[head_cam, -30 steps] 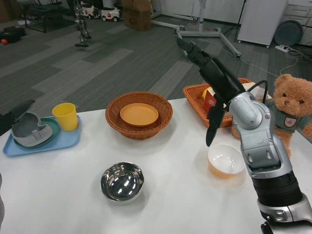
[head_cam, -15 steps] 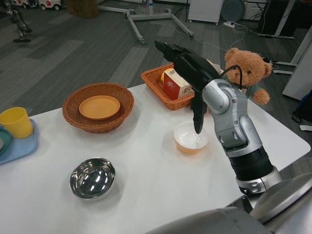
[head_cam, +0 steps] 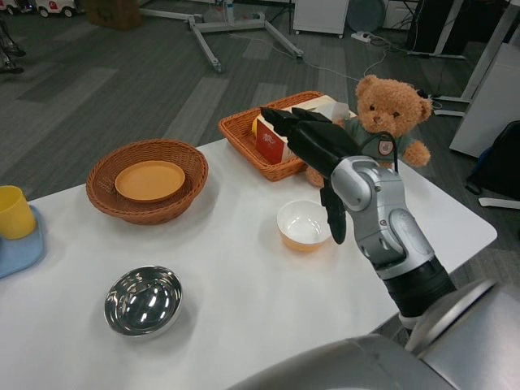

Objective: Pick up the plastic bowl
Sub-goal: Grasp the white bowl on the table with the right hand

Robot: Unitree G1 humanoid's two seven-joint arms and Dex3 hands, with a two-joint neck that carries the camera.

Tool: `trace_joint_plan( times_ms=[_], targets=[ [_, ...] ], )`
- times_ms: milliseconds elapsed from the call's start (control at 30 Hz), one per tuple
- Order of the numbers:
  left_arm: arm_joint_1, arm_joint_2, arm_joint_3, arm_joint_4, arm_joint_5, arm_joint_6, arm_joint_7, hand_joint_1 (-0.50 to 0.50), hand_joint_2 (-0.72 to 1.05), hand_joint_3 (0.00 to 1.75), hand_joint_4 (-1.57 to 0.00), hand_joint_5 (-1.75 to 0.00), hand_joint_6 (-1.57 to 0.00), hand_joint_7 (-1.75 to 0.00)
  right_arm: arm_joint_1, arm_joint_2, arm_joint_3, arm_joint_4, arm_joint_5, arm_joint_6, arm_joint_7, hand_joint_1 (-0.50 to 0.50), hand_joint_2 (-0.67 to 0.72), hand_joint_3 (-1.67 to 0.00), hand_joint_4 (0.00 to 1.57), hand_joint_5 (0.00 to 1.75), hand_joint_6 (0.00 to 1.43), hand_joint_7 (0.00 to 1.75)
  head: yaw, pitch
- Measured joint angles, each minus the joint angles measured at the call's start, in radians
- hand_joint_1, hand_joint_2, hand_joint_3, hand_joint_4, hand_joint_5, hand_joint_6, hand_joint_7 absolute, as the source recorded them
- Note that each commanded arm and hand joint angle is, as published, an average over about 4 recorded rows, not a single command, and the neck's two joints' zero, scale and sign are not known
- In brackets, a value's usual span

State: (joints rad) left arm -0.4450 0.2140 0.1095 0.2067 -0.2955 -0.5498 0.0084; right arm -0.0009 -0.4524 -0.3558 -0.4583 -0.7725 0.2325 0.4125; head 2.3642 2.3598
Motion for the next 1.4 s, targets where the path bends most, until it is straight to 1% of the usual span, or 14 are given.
trace_joint_plan(
  times_ms=[200, 333, 600, 833, 1067, 1200, 1400],
  targets=[
    [-0.016, 0.001, -0.006, 0.02, 0.0, 0.0, 0.0, -0.5, 0.6, 0.0, 0.0, 0.0, 0.0, 0.0, 0.005, 0.014, 0.003, 0.055, -0.015, -0.017, -0.006, -0.46, 0.72, 0.0, 0.0, 0.0, 0.0, 0.0, -0.003, -0.017],
    [-0.02, 0.001, -0.012, 0.025, 0.0, 0.0, 0.0, -0.5, 0.6, 0.0, 0.0, 0.0, 0.0, 0.0, 0.006, 0.025, 0.025, 0.103, -0.03, -0.032, -0.02, -0.46, 0.72, 0.0, 0.0, 0.0, 0.0, 0.0, 0.002, -0.031],
    [-0.022, 0.001, -0.013, 0.028, 0.0, 0.0, 0.0, -0.5, 0.6, 0.0, 0.0, 0.0, 0.0, 0.0, 0.0, 0.041, 0.11, 0.279, -0.047, -0.087, -0.089, -0.46, 0.72, 0.0, 0.0, 0.0, 0.0, 0.0, 0.012, -0.038],
    [-0.021, 0.001, -0.012, 0.029, -0.002, -0.001, 0.0, -0.48, 0.6, 0.0, 0.0, 0.0, 0.0, 0.0, -0.024, 0.057, 0.17, 0.427, -0.047, -0.109, -0.146, -0.46, 0.72, 0.0, 0.0, 0.0, 0.0, 0.0, 0.03, -0.05],
    [-0.021, 0.001, -0.013, 0.029, -0.002, -0.002, 0.0, -0.48, 0.6, 0.0, 0.0, 0.0, 0.0, 0.0, -0.051, 0.065, 0.185, 0.547, -0.047, -0.135, -0.178, -0.46, 0.72, 0.0, 0.0, 0.0, 0.0, 0.0, 0.036, -0.06],
    [-0.021, 0.001, -0.013, 0.029, -0.002, -0.002, 0.0, -0.48, 0.6, 0.0, 0.0, 0.0, 0.0, 0.0, -0.055, 0.076, 0.184, 0.581, -0.047, -0.146, -0.185, -0.46, 0.72, 0.0, 0.0, 0.0, 0.0, 0.0, 0.035, -0.066],
    [-0.021, 0.001, -0.022, 0.029, -0.003, -0.002, 0.0, -0.48, 0.6, 0.0, 0.0, 0.0, 0.0, 0.0, -0.066, 0.078, 0.168, 0.582, -0.067, -0.152, -0.189, -0.46, 0.72, 0.0, 0.0, 0.0, 0.0, 0.0, 0.035, -0.07]
  ],
)
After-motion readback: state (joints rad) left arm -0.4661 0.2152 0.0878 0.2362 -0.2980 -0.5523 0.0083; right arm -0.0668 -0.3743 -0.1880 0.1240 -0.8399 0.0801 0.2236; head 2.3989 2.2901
